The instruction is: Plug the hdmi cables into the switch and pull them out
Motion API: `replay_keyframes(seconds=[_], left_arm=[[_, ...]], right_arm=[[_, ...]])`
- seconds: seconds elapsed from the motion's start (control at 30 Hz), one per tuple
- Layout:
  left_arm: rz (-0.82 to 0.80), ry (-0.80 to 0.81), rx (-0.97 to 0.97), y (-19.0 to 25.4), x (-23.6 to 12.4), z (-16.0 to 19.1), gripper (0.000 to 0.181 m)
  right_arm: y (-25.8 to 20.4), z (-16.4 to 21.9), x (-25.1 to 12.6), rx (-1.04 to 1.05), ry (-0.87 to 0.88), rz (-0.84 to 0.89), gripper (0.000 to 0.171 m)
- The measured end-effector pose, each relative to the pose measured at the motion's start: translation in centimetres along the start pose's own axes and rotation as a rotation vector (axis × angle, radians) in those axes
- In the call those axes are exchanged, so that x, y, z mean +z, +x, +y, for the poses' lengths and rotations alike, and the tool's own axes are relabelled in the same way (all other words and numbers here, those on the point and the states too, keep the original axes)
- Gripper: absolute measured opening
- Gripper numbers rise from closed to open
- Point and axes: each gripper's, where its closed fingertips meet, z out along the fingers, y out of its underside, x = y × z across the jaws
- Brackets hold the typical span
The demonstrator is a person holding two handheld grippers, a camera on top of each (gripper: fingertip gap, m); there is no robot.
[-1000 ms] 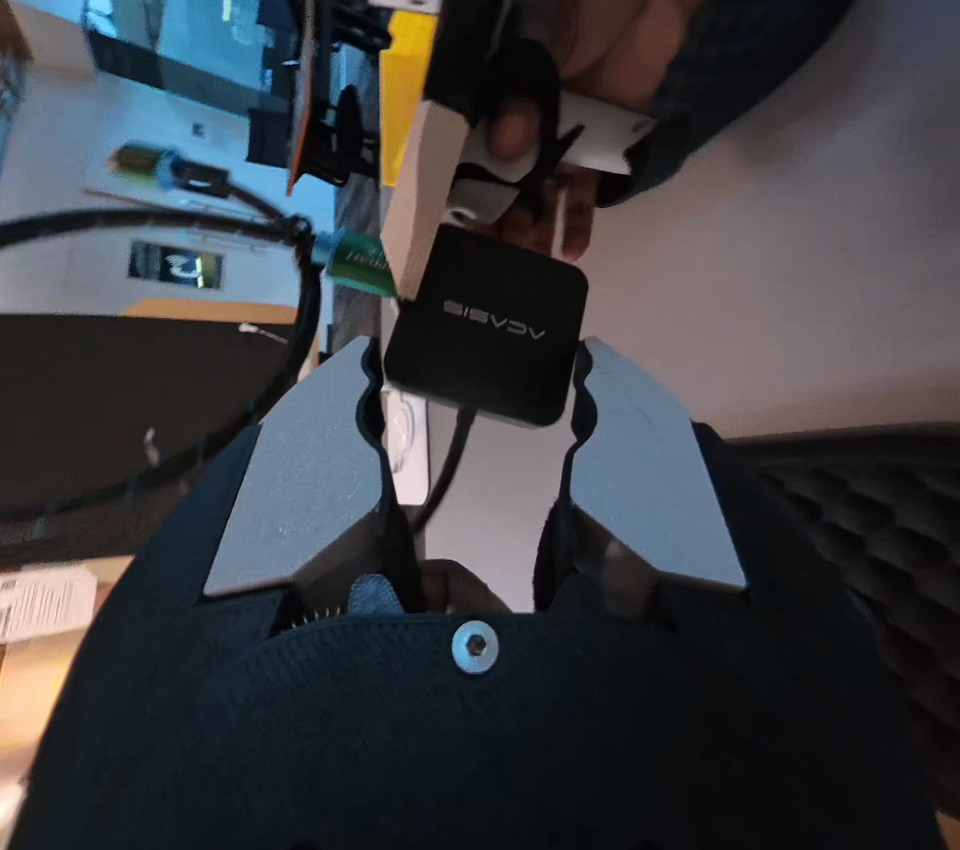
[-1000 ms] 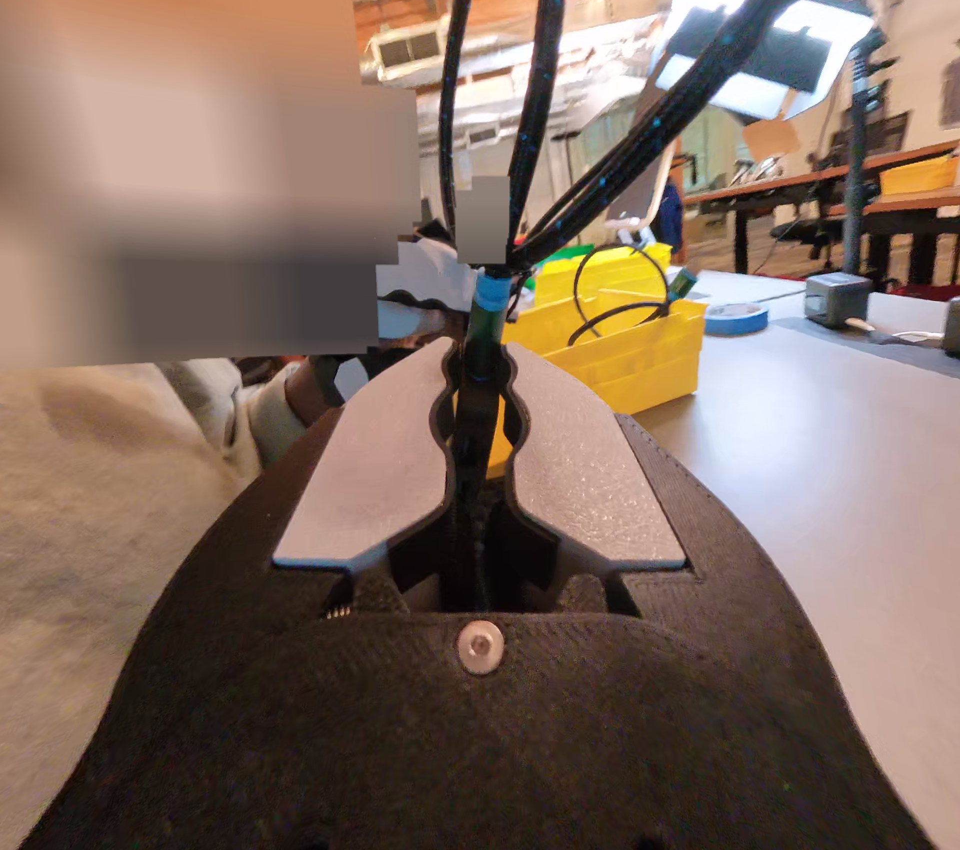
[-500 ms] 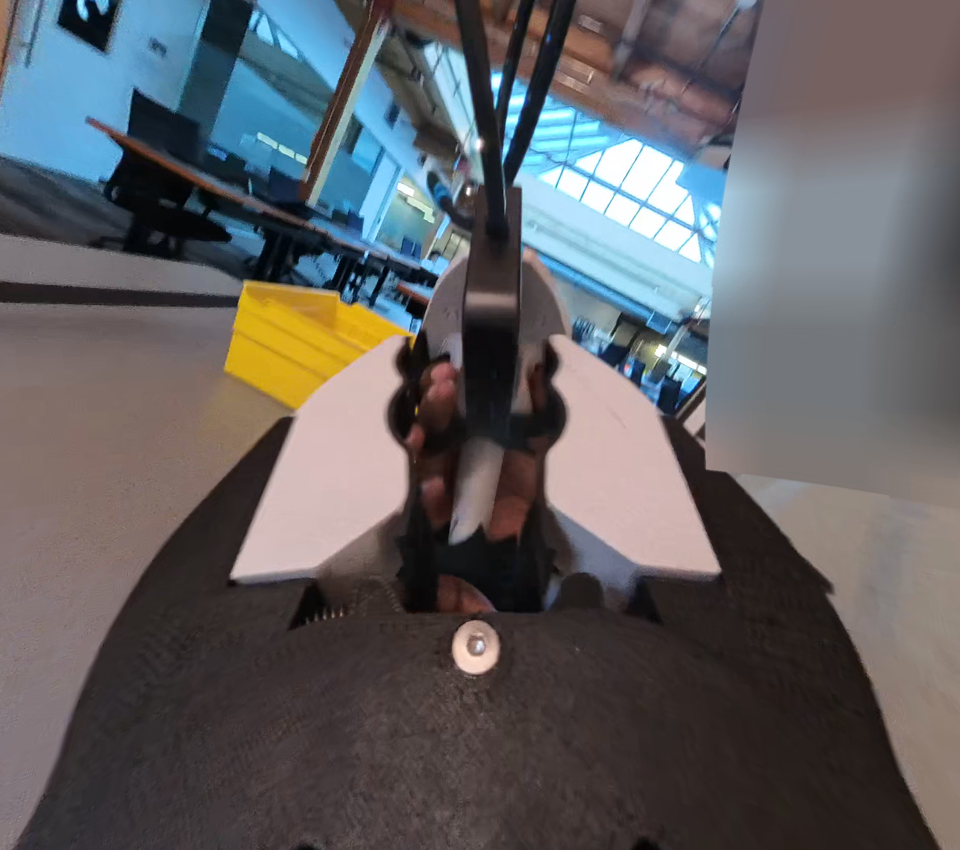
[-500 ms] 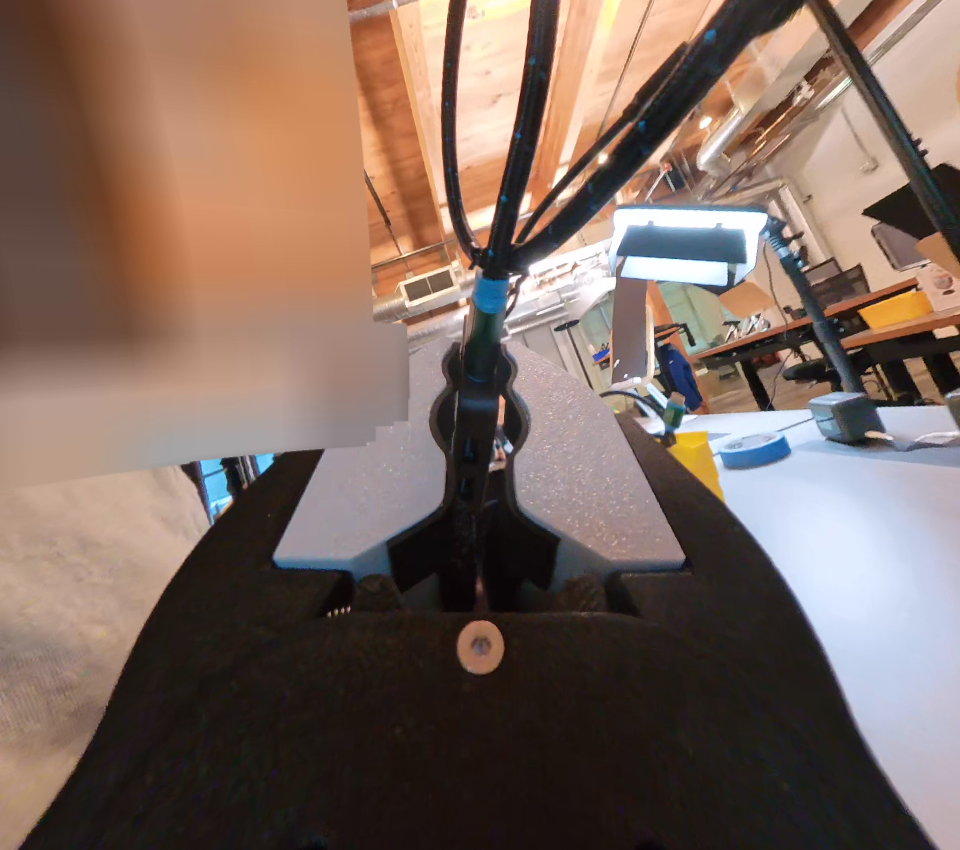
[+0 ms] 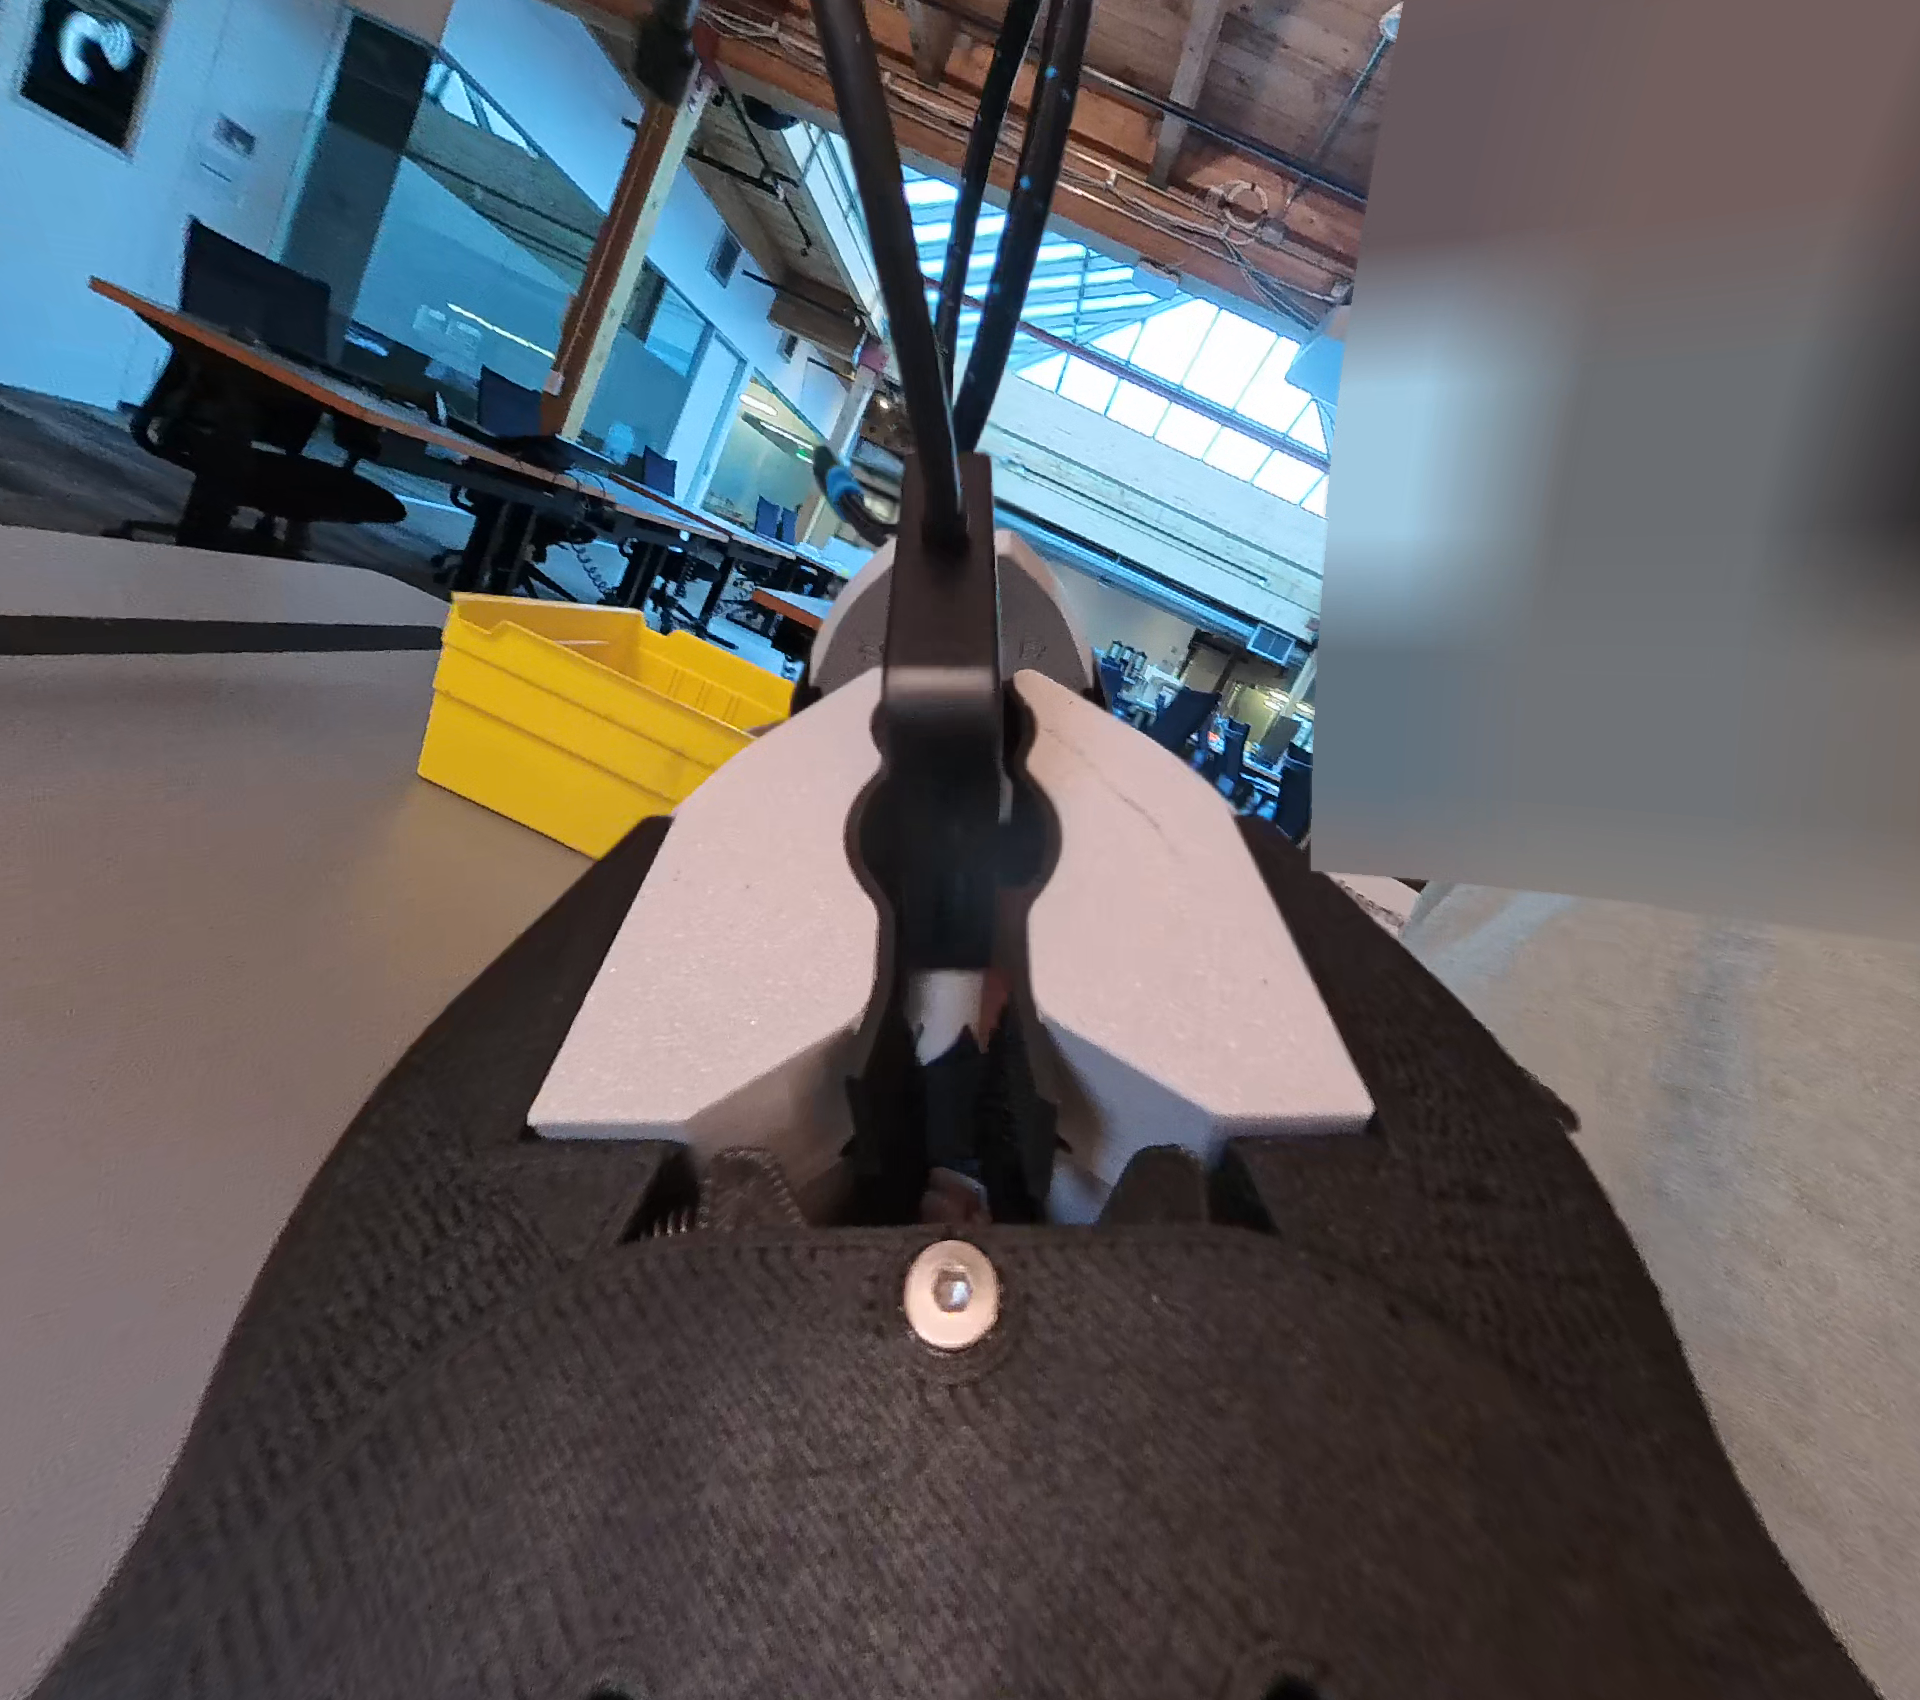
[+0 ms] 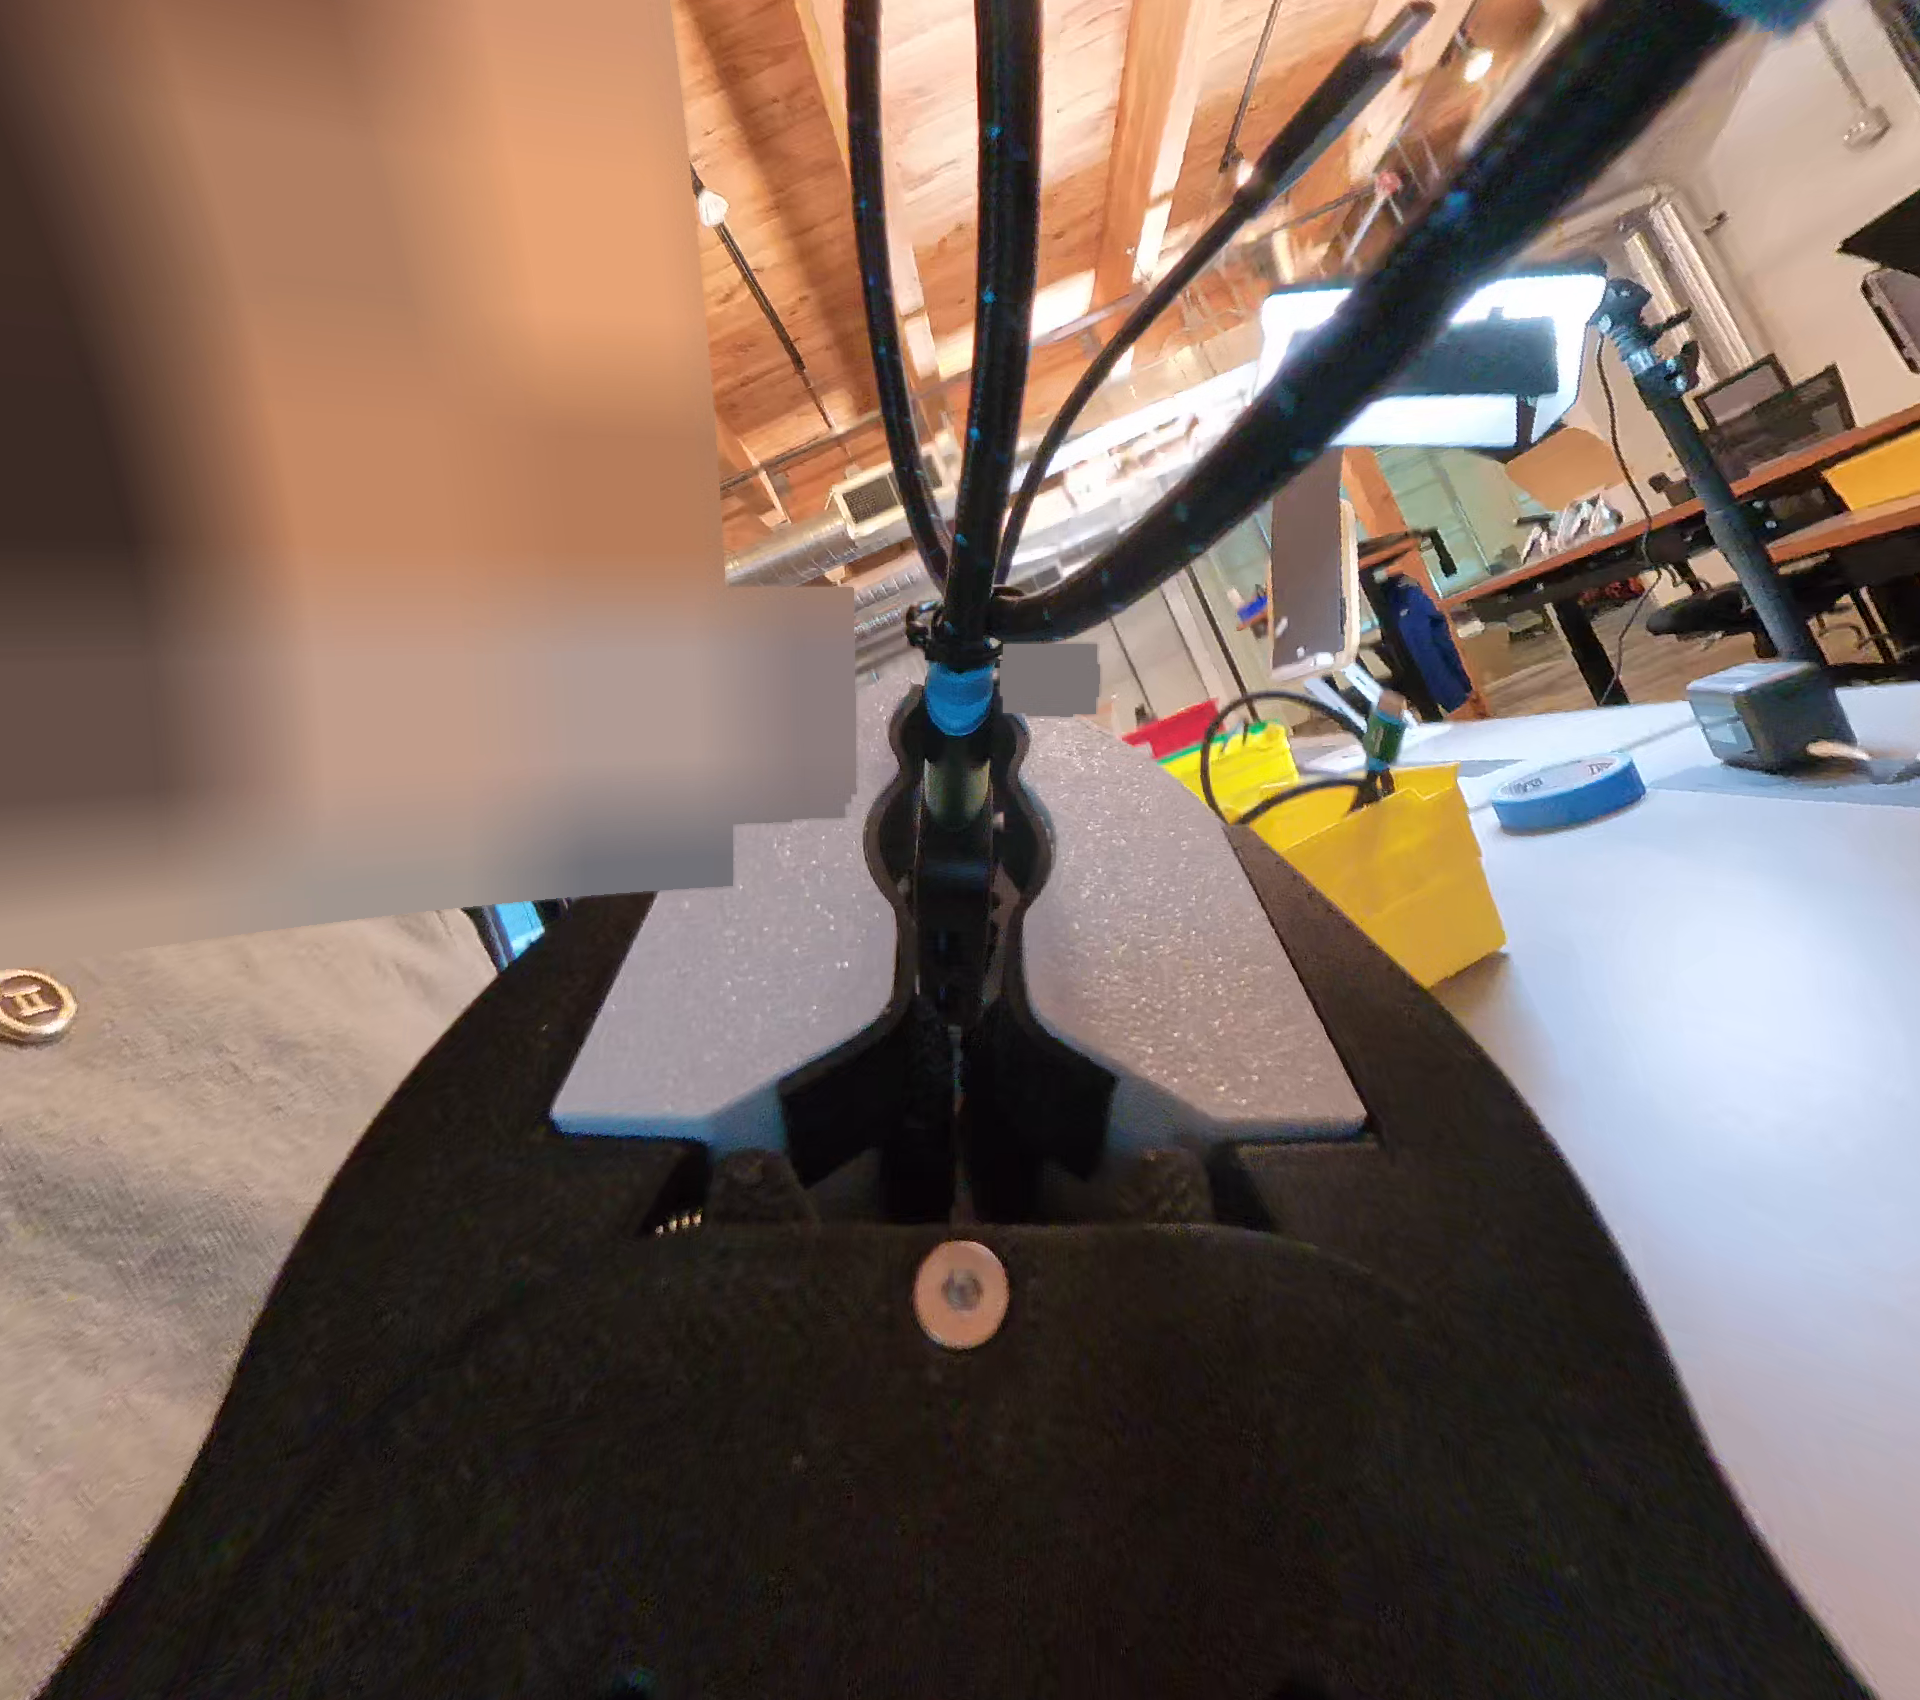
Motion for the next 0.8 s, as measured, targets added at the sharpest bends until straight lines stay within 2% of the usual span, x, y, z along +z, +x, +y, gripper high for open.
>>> replay_keyframes(seconds=[0.2,0.33,0.37,0.4,0.43,0.47,0.5,0.53,0.6,0.67,0.8], left_arm=[[-0.026,-0.059,0.000,-0.6,-0.2,0.7,0.015],[-0.007,-0.093,-0.024,-0.2,-0.2,0.8,0.015],[-0.007,-0.109,-0.023,-0.3,-0.5,1.0,0.015],[-0.043,-0.129,-0.023,-1.1,-1.6,1.3,0.015],[-0.106,-0.105,-0.043,-2.3,-3.2,1.3,0.015],[-0.131,-0.055,-0.102,-3.0,-4.7,0.9,0.014],[-0.127,0.002,-0.144,-3.0,-5.8,0.0,0.014],[-0.126,0.041,-0.127,-2.8,-6.4,-0.8,0.014],[-0.150,0.029,-0.019,-2.6,-6.5,-1.7,0.015],[-0.150,0.009,0.053,-2.4,-5.8,-2.2,0.015],[-0.125,-0.044,0.136,-2.1,-4.2,-1.6,0.015]], right_arm=[[0.6,1.5,0.1,-0.045,-0.108,0.045,0.011],[0.2,1.4,0.1,-0.063,-0.111,0.039,0.011],[0.1,0.2,-0.1,-0.055,-0.038,0.047,0.011],[0.1,-4.6,-1.9,-0.016,0.242,0.044,0.011],[0.0,-9.6,-5.1,0.038,0.488,0.010,0.011],[0.0,-12.8,-7.9,-0.005,0.572,0.030,0.011],[0.5,-14.1,-9.4,-0.161,0.521,0.155,0.011],[1.0,-14.2,-10.1,-0.307,0.388,0.286,0.011],[1.2,-13.6,-10.7,-0.468,0.128,0.429,0.011],[1.2,-13.9,-11.9,-0.577,-0.003,0.561,0.012],[1.2,-14.4,-15.7,-0.643,-0.209,0.815,0.012]])
